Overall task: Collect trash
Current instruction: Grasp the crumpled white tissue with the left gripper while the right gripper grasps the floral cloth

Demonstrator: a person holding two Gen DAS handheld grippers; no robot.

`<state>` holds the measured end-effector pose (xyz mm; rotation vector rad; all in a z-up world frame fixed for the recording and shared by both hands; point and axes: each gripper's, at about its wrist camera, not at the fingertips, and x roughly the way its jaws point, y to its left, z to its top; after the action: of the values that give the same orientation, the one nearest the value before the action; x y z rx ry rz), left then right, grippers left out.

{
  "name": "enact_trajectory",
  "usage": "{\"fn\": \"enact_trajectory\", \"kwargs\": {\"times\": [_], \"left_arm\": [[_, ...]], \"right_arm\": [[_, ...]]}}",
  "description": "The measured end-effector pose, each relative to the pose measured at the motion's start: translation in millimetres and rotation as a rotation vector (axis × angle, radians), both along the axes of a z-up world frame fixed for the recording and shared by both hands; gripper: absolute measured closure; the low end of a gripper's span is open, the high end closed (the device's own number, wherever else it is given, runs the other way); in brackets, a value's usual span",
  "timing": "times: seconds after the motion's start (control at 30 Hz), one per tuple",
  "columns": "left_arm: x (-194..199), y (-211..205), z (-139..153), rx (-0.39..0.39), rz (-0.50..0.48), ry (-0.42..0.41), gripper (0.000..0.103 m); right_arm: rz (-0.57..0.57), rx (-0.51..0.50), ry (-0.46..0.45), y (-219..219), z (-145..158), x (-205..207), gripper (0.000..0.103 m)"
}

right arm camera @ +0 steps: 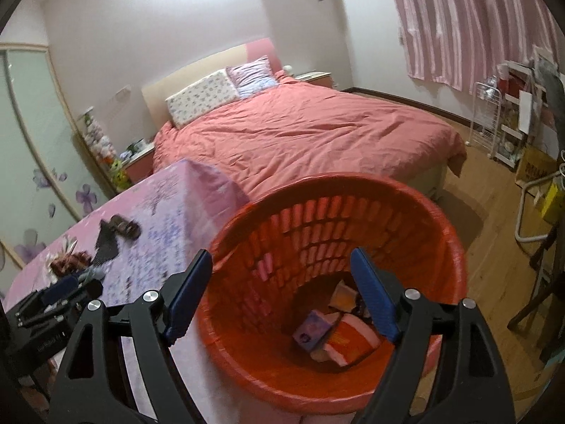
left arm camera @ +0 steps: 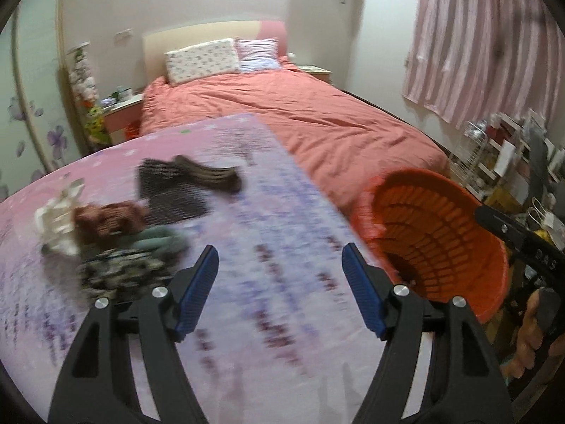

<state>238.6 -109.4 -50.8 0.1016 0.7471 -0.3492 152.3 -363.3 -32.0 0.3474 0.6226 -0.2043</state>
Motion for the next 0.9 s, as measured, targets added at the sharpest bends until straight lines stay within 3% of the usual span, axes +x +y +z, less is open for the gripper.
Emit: {"fn": "enact_trajectory", "kwargs": {"times": [0.3,0.53,0.7,0.9], "left_arm": [[2,114,9,0.015,0.217,-0.042,0.026],[4,194,-3,0.035,0.374,-0.011,0.026],[5,229,-11,0.033,0.424,0.002,0.025],[8,252,-18,0.004,0.445,0.028,0.025]], "right_arm": [[0.210,-0.038,0.031,90,0,20,0.023],[0.387,-0.042,0.054,173,-1,40,0.023],[0.482,-0.074,0.098,229,-9,58,0.023],[0.511,-0.127,0.138,268,-22,79,0.023]]}}
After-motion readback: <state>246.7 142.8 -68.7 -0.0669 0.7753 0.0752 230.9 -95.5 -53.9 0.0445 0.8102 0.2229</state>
